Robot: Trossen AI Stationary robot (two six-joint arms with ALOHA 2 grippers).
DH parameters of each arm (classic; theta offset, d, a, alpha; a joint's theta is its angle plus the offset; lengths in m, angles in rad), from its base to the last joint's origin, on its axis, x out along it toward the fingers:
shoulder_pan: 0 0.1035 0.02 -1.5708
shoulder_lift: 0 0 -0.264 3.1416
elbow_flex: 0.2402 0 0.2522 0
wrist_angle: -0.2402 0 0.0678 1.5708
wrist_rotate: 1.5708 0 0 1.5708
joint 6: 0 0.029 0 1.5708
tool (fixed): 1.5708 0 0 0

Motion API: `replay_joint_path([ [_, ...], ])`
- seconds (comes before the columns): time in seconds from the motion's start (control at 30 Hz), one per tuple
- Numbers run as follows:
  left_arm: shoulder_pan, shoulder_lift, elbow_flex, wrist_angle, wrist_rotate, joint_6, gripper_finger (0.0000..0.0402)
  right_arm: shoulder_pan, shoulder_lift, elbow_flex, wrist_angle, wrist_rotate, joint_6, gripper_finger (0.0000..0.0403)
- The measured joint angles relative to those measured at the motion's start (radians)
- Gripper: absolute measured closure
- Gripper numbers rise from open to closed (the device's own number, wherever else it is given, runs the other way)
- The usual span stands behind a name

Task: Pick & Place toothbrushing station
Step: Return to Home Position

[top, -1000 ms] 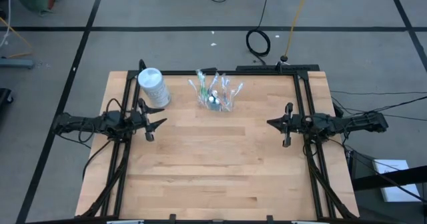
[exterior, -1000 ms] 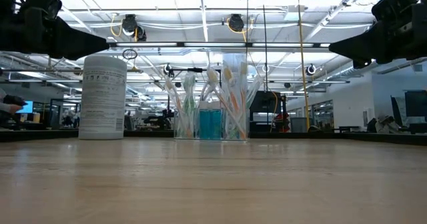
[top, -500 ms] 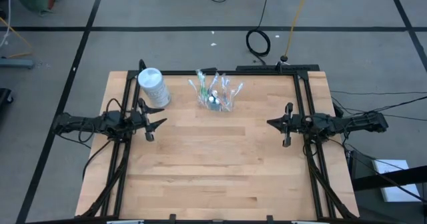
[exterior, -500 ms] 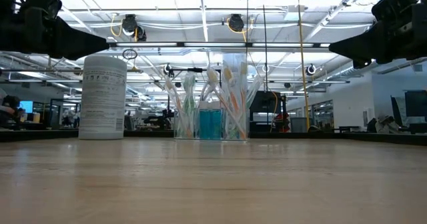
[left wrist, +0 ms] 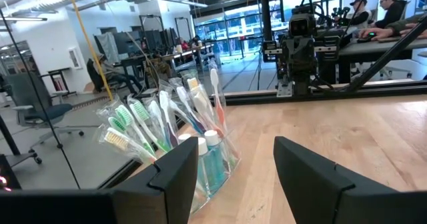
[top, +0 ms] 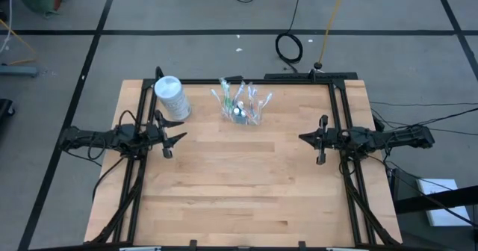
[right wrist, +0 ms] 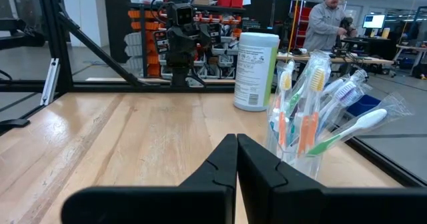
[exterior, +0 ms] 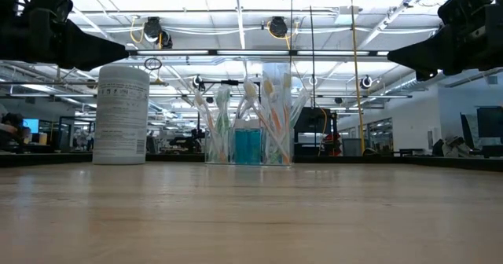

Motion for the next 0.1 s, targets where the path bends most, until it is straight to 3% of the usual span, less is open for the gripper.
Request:
replay_joint_path([
  [0.1,0.000,0.000,0.000,0.000,0.000,0.000,0.0199,0.000,0.000,0.000,0.000,0.000,0.000,0.0399],
])
